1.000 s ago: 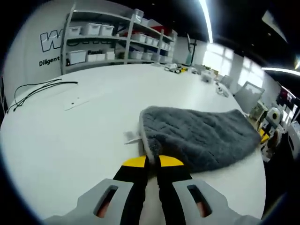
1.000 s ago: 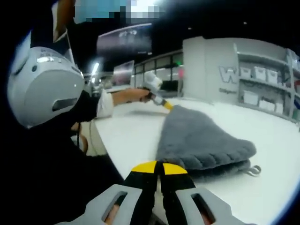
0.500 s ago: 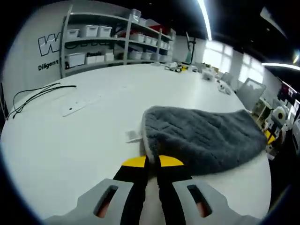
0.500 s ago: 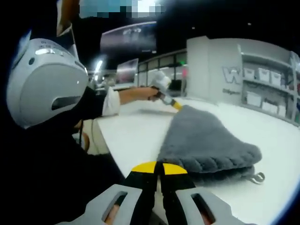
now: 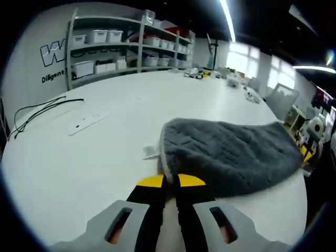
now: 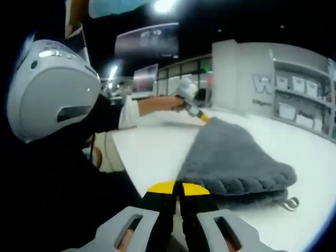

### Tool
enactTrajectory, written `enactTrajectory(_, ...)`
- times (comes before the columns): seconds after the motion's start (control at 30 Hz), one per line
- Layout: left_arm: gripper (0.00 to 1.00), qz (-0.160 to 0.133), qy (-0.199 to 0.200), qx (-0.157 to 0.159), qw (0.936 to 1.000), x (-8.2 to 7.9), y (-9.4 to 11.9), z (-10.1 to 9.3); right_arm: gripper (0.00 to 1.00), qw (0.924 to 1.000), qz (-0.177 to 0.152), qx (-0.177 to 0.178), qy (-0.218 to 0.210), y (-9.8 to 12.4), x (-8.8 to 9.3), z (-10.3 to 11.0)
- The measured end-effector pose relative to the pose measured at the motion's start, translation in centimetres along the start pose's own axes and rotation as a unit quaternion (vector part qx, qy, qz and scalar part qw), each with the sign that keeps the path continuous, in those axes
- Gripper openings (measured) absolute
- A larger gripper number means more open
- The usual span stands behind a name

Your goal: Open the folded towel by lifting each exposed corner and separating the folded layers until the towel lies flat within the target outline without major curled edges

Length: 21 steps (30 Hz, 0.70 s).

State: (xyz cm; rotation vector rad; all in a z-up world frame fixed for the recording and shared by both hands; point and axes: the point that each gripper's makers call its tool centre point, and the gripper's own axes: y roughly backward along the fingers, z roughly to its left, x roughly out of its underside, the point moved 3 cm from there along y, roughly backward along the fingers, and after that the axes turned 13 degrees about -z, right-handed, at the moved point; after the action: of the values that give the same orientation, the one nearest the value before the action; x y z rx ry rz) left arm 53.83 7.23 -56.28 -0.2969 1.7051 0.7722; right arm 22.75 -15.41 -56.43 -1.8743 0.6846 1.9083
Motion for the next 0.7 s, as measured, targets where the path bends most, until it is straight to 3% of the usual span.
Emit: enactTrajectory(0.7, 0.07, -0.012, 0.003, 0.011, 0.9999, -0.3, -2.0, 0.1, 0.0, 0.9993, 0.005, -0.034, -0.01, -1.1, 0.8, 1.7)
